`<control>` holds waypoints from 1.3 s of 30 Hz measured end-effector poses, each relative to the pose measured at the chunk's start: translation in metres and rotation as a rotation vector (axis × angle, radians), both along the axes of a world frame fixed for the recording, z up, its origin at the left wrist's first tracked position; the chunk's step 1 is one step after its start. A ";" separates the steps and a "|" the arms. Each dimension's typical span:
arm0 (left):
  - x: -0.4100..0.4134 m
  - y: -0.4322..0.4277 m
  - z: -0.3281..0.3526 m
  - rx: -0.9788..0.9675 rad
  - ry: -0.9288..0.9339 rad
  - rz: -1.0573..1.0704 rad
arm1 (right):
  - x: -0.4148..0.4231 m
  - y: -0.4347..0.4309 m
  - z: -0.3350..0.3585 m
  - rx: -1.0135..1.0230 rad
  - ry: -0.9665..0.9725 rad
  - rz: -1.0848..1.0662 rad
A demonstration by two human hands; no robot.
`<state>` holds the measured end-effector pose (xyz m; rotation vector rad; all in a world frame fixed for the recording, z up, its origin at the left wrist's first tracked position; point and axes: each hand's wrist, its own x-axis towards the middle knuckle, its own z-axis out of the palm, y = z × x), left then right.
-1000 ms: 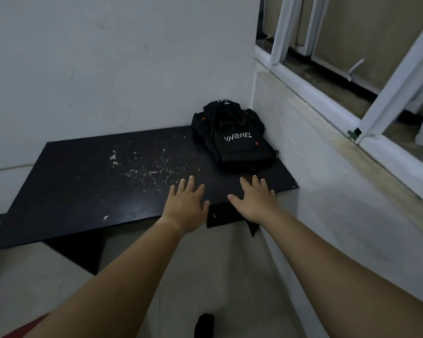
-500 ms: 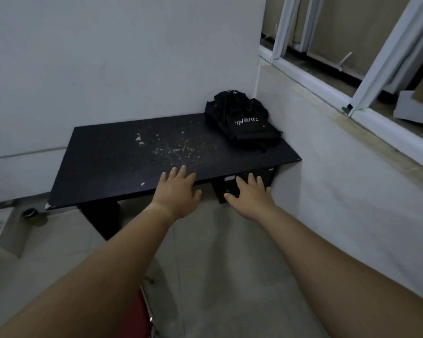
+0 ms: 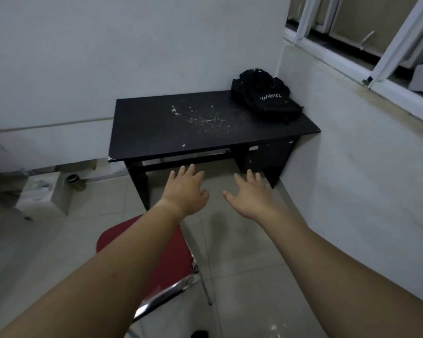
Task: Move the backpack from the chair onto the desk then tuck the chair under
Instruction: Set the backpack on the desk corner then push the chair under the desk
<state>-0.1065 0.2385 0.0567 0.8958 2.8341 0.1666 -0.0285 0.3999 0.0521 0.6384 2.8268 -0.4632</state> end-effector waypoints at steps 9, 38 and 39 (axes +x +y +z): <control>0.091 -0.083 -0.030 -0.054 -0.056 0.019 | 0.076 -0.090 -0.028 -0.096 0.018 0.075; 0.156 -0.288 -0.143 0.188 -0.284 0.142 | 0.093 -0.225 -0.107 0.360 -0.161 0.518; 0.154 -0.287 -0.142 0.170 -0.288 0.144 | 0.092 -0.225 -0.107 0.379 -0.145 0.517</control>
